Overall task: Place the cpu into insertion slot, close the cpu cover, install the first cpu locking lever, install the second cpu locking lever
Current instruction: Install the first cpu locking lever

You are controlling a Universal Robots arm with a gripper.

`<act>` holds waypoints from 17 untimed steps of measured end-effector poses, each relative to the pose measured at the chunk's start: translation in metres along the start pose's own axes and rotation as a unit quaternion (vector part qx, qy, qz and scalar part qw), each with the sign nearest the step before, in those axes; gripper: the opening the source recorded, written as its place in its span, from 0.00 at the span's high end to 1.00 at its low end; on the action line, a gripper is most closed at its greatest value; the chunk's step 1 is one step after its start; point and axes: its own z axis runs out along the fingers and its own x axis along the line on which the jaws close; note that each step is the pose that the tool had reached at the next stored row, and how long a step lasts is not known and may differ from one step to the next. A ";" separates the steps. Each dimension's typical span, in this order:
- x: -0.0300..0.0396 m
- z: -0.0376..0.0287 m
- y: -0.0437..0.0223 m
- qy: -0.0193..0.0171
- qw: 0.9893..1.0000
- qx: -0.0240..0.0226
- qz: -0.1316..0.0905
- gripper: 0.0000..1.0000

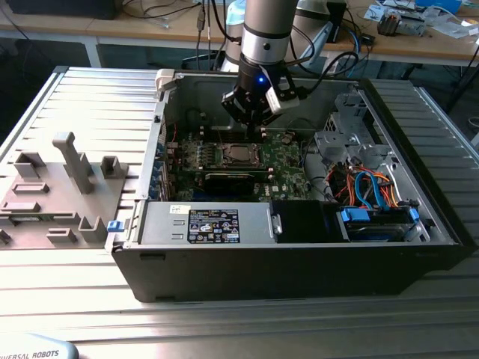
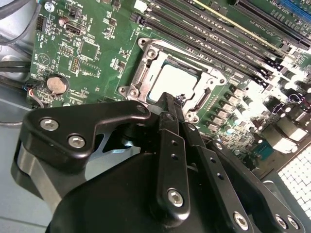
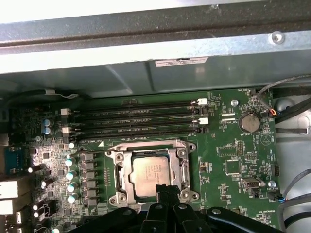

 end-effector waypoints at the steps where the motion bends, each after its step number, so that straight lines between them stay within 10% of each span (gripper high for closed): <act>1: 0.0000 0.0000 0.0000 0.000 1.000 0.000 -0.001 0.89; 17: 0.0000 0.0000 0.0000 0.000 1.000 0.000 -0.017 0.89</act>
